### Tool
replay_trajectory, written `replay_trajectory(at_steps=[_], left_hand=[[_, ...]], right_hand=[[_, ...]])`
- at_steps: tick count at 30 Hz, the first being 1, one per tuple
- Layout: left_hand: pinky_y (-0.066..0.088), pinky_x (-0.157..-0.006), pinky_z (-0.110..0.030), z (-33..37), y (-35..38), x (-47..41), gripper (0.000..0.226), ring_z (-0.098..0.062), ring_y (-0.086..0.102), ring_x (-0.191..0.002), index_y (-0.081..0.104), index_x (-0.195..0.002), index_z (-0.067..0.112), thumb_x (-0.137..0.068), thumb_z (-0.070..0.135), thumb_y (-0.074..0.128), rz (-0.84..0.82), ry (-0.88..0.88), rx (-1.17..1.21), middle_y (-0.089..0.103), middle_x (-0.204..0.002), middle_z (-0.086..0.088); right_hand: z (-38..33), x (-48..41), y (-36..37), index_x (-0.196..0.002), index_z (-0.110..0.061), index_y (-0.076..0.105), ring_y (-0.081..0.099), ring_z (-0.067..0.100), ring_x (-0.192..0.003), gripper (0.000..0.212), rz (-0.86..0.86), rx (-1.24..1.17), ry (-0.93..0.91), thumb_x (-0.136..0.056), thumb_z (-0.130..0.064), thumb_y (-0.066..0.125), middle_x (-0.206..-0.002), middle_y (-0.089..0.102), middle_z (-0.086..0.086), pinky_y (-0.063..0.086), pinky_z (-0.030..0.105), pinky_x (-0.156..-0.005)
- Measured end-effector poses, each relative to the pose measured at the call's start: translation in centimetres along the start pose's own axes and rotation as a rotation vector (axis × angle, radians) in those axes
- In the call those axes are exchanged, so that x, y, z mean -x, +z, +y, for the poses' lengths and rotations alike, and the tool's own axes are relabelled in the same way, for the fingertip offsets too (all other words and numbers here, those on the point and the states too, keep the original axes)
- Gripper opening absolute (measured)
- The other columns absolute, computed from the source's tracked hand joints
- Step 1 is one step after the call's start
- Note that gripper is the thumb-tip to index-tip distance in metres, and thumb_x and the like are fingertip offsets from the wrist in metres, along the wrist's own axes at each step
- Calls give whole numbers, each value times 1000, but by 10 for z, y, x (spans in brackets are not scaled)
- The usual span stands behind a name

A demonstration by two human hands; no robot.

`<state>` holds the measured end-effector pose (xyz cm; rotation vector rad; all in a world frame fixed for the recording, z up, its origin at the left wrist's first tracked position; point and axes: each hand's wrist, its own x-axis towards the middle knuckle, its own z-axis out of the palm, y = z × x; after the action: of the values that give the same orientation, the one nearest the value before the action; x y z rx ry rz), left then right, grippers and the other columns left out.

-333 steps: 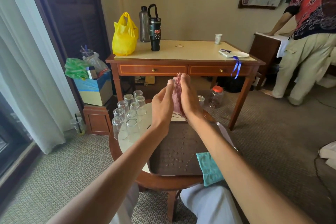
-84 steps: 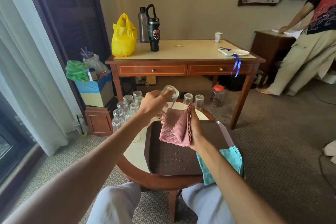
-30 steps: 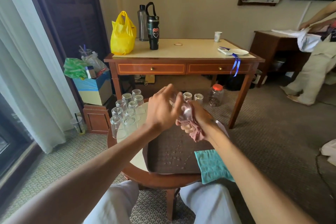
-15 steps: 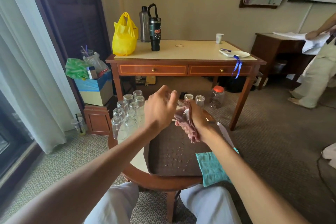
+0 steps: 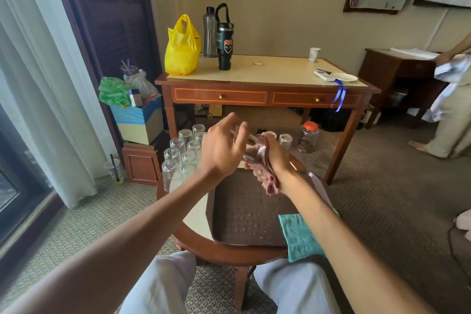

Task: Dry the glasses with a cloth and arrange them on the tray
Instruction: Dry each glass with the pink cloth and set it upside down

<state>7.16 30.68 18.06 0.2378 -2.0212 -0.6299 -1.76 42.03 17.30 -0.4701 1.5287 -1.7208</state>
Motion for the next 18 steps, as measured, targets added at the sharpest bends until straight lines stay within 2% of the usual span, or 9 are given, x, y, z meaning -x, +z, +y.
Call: replay_trajectory(at_steps=[2,4,6,8,10,11,13,15,18], left_hand=[[43,-53,-28,-4,-10,3,29,-8,55,-63,60,-90,15,-101,37,45,-63,257,-39,59,-81,6],[45,-55,-31,-12,-10,6,29,-15,56,-65,59,-94,14,-102,38,44,-134,284,-32,59,-86,2],[46,-58,-30,-16,-4,6,34,-12,58,-69,58,-94,14,-103,42,40,-128,138,10,62,-85,3],[48,-57,-29,-19,4,-2,37,-15,64,-72,58,-93,13,-101,43,39,-150,-167,148,70,-83,0],[48,-50,-30,-19,8,-13,39,-26,66,-71,60,-92,8,-98,41,39,-194,-482,327,73,-84,-10],[49,-48,-31,-19,9,-16,42,-27,67,-69,61,-90,8,-95,43,39,-190,-523,323,74,-82,-11],[52,-52,-36,-18,5,-12,43,-23,67,-66,61,-86,11,-96,47,39,-118,-341,153,71,-75,-4],[47,-53,-30,-14,-3,-3,38,-14,60,-60,58,-85,14,-101,44,41,-51,2,-9,64,-74,3],[46,-52,-28,-11,-11,1,32,-15,57,-61,59,-92,16,-102,41,42,-129,338,-128,60,-85,5]], right_hand=[[-11,8,-6,-87,-4,60,41,10,-36,57,-203,55,265,-100,-52,31,-69,58,13,33,18,-32],[-17,13,-6,-89,-4,59,40,9,-33,58,-239,78,339,-99,-53,31,-70,57,14,31,17,-30],[-15,12,0,-94,-3,60,51,11,-37,57,-111,61,200,-104,-49,28,-72,59,15,40,18,-34],[-5,1,6,-97,-5,65,65,18,-59,54,73,45,-55,-107,-46,30,-74,65,13,56,27,-57],[4,-9,9,-85,-13,70,69,27,-76,56,209,165,-192,-105,-51,34,-73,71,7,58,41,-76],[7,-13,8,-79,-14,71,70,26,-76,59,234,213,-213,-105,-52,34,-71,72,6,58,43,-76],[3,-13,4,-74,-9,68,65,17,-57,64,153,161,-121,-105,-49,30,-67,69,8,55,31,-58],[-7,-7,-3,-79,-5,62,46,11,-37,61,-71,100,143,-102,-51,29,-65,61,12,38,20,-35],[-10,-1,-12,-83,-4,57,37,8,-33,51,-340,4,397,-90,-53,44,-66,55,13,31,17,-28]])
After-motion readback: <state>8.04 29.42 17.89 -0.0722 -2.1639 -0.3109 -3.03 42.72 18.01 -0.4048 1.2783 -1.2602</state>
